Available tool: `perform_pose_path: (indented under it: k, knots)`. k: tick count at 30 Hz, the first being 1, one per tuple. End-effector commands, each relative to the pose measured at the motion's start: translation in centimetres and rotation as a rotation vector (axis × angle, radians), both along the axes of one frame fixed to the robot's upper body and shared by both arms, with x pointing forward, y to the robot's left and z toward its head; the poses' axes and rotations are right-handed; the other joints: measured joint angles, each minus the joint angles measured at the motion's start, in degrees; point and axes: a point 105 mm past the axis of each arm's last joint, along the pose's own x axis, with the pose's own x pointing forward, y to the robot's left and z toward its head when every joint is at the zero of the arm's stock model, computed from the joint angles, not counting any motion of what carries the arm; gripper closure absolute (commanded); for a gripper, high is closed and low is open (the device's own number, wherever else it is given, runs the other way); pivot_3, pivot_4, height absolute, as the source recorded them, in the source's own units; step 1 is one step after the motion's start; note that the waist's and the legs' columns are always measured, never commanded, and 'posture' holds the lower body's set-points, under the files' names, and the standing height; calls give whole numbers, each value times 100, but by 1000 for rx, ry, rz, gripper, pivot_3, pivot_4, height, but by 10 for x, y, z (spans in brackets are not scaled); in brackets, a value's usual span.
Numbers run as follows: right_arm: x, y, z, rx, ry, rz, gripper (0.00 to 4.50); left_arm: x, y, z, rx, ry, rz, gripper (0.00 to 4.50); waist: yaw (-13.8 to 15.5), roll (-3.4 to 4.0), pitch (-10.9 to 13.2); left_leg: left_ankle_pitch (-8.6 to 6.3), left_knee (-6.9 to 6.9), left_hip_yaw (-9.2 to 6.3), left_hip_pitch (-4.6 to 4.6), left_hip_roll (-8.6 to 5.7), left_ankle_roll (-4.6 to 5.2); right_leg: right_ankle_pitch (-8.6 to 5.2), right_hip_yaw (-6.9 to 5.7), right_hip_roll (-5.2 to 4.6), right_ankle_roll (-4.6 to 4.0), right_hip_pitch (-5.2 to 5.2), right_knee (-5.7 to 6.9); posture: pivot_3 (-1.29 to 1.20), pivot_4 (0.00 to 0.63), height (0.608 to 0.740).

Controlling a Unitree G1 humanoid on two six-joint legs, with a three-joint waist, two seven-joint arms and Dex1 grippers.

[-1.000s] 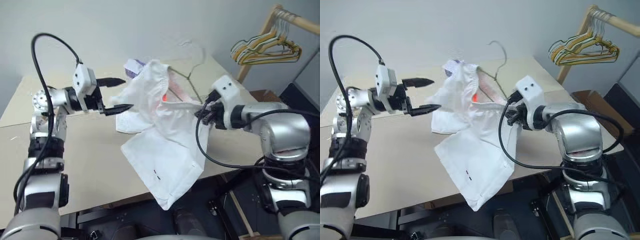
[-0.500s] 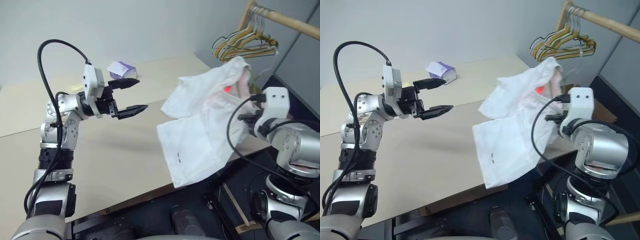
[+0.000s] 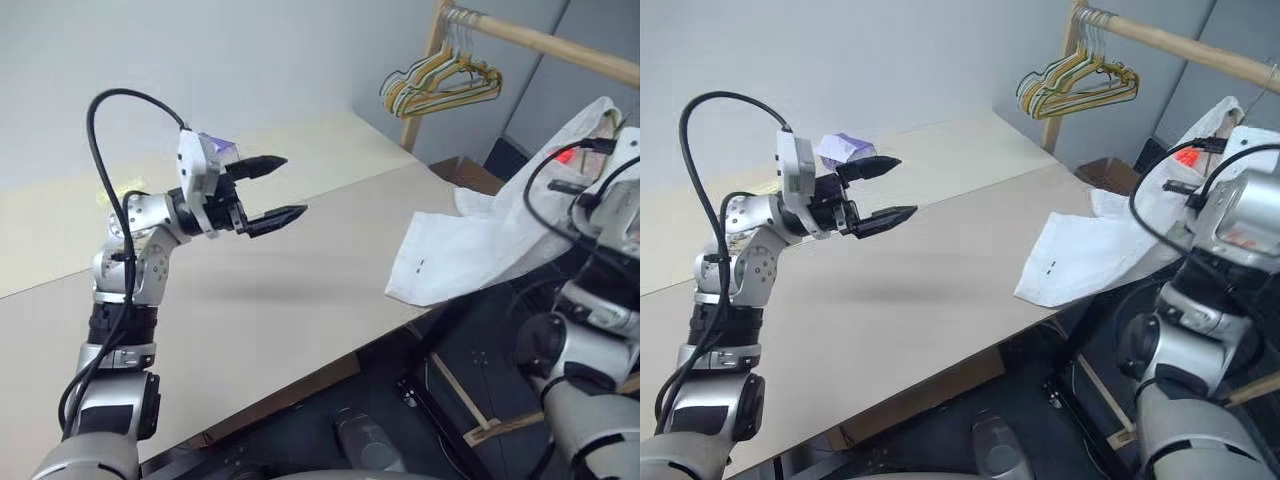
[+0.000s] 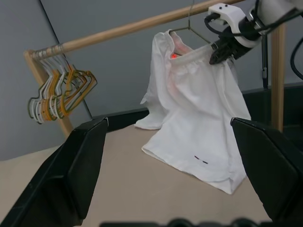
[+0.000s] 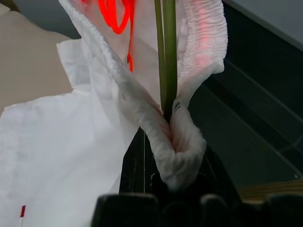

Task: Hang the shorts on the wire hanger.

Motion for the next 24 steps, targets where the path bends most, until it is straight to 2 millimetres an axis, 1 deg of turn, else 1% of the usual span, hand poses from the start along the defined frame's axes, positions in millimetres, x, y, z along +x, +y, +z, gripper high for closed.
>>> perform_pose_path:
  k: [1,7,10,13,18,24]
  knots:
    - [9,-18,17,17,-67,-24,4487,-5,-2,10,12,-50,-7,0,-23,0,0,-1,-5,6,4,0,2,-1,6,1,2,6,-2,-309,0,740]
    - [22,-42,26,15,-91,-58,4487,-8,0,12,4,-52,-6,0,-163,1,2,-2,-15,26,14,-1,3,-2,30,2,9,7,-2,-292,0,740]
    - [25,-50,32,9,-97,-71,4487,-13,0,15,-26,-49,-18,0,-184,2,4,-3,-17,36,18,-2,5,-13,45,2,34,7,-2,-286,0,740]
    - [30,-54,33,33,-111,-73,4487,-14,1,12,-24,-43,-10,0,-184,1,4,-3,-19,43,25,-5,6,-23,58,4,55,7,-2,-281,0,740]
    - [34,-58,26,94,-123,-82,4487,-15,1,8,-21,-35,-1,0,-170,1,5,-4,-22,47,26,-5,8,-19,67,8,65,10,-21,-275,0,740]
    - [33,-63,15,187,-139,-121,4487,-17,2,9,-21,-36,4,0,-130,2,6,-10,-27,54,15,-5,17,-3,72,8,82,16,-67,-264,0,740]
